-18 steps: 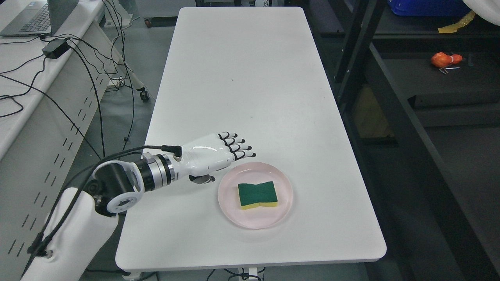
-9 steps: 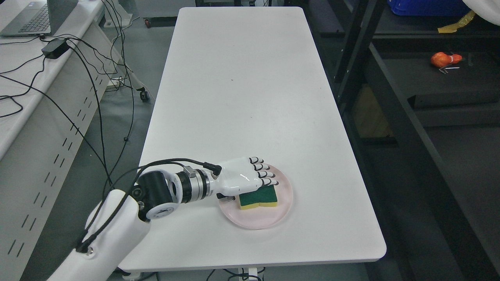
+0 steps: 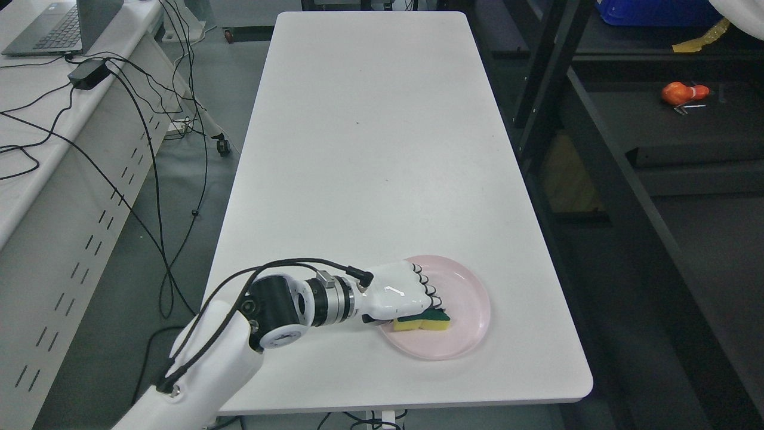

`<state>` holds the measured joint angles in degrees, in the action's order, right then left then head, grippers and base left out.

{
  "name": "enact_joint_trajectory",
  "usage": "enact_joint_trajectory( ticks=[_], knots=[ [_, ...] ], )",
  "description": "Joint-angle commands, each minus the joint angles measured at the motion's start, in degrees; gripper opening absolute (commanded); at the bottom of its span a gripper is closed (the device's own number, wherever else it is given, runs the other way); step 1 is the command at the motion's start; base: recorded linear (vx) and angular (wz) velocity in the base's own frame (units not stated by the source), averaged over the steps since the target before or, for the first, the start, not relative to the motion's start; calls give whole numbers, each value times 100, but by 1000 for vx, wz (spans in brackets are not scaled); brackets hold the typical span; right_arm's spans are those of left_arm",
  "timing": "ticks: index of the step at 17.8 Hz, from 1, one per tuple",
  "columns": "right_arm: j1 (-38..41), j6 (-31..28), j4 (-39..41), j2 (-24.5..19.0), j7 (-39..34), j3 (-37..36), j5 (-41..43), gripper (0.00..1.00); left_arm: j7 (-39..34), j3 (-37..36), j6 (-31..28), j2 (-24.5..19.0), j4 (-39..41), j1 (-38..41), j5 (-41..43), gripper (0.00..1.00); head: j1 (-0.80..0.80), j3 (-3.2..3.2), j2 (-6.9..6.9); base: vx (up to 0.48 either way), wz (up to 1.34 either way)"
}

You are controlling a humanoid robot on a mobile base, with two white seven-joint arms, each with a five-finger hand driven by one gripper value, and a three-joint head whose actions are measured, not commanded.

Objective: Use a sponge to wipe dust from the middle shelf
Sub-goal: 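Lower the left hand onto the yellow-green sponge and close fingers, then lift the sponge off the plate with the left hand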

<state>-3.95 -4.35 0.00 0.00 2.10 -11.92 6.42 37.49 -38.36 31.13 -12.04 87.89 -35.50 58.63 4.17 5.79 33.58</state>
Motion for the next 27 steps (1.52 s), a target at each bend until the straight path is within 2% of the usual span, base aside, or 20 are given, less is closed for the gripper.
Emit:
enact_joint_trajectory(
  ticks=[1,3,5,8,10,12,14,16,17,20,24,27],
  knots=[
    [0,-5,100,100,1,5,0,100,144,556,393,491,-79,192,-403,16,0,0,0,17,30],
    [0,-5,100,100,1,5,0,100,118,1275,499,701,-79,332,-806,1,0,0,0,14,25],
    [0,-5,100,100,1,-4,0,100,66,1943,508,1061,-70,447,-1176,0,0,0,0,7,4],
    [0,-5,100,100,1,5,0,100,-91,2964,386,1104,0,395,-1965,0,0,0,0,1,-4],
    [0,-5,100,100,1,-4,0,100,-574,3360,1,1104,27,219,-3116,0,0,0,0,2,-18],
    [0,-5,100,100,1,5,0,100,-1380,3624,-649,1104,18,131,-4222,0,0,0,0,0,0],
    [0,-5,100,100,1,5,0,100,-2581,3661,-1229,1104,18,131,-5268,0,0,0,0,0,0],
    [0,-5,100,100,1,-3,0,100,-3638,3608,-1704,1104,18,288,-5738,0,0,0,0,17,-2],
    [0,-5,100,100,1,5,0,100,-3861,3582,-1907,1104,35,463,-5800,0,0,0,0,20,-5],
    [0,-5,100,100,1,5,0,100,-3960,3590,-2172,1104,202,789,-6134,0,0,0,0,22,4],
    [0,-5,100,100,1,5,0,100,-3942,3590,-2357,1104,422,825,-6267,0,0,0,0,-28,-14],
    [0,-5,100,100,1,-4,0,100,-3925,3196,-2357,1104,554,825,-6267,0,0,0,0,-142,-31]
  ],
)
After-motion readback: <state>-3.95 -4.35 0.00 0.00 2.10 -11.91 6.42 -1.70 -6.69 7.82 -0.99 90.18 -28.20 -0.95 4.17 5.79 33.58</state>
